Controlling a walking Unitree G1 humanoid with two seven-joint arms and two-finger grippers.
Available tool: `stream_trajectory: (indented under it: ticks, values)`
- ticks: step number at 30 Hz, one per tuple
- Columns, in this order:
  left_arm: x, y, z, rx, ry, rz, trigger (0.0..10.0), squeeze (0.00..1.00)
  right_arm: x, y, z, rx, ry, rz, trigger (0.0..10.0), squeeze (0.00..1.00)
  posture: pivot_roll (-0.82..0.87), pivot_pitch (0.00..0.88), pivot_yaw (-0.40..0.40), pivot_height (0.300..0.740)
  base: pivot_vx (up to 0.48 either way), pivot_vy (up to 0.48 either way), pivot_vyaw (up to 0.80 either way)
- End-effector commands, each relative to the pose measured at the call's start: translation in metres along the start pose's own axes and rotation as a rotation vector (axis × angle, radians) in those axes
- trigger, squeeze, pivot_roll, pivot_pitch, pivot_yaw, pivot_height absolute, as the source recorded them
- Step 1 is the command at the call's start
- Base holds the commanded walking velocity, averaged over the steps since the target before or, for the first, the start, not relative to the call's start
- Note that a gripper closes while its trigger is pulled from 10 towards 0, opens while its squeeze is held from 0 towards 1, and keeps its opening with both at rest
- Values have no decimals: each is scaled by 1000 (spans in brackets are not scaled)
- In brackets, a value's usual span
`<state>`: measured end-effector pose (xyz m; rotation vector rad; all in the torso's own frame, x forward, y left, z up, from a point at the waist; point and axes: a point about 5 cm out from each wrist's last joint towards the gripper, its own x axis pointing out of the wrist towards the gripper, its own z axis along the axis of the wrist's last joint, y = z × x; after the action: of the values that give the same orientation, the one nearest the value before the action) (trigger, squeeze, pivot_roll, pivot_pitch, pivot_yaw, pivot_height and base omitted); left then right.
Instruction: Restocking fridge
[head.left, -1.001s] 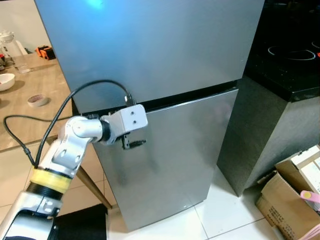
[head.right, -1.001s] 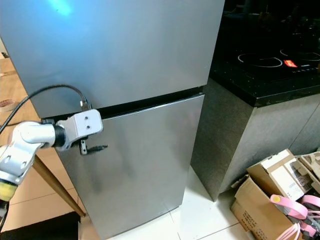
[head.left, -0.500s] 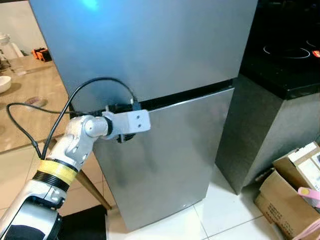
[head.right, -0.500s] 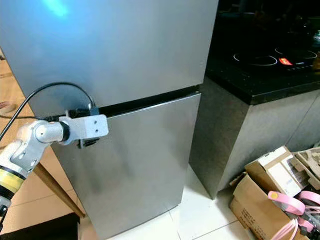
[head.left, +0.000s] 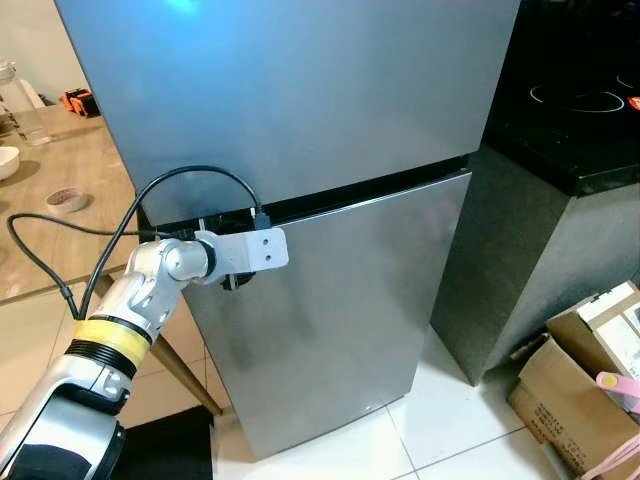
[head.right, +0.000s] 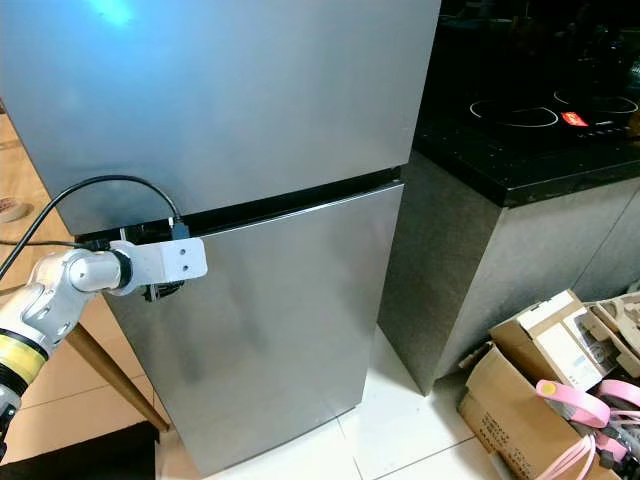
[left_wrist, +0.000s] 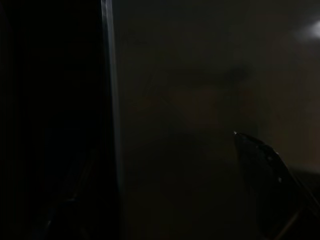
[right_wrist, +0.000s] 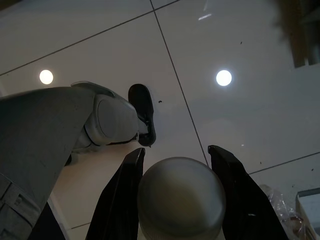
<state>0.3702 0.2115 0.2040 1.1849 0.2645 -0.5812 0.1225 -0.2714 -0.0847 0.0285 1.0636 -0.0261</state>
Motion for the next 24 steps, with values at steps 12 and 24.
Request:
stream_trajectory:
  ticks: [12,24]
  values:
    - [3,-26,-21,-288,35,-263,10000,0,-1,-3,-1,1,3,-15,10000,0,-119,53,15,740,0,0,0]
    - [-1,-43,-23,-392,30,-480,10000,0,-1,-2,-2,3,3,-18,10000,0,-122,47,16,740,0,0,0]
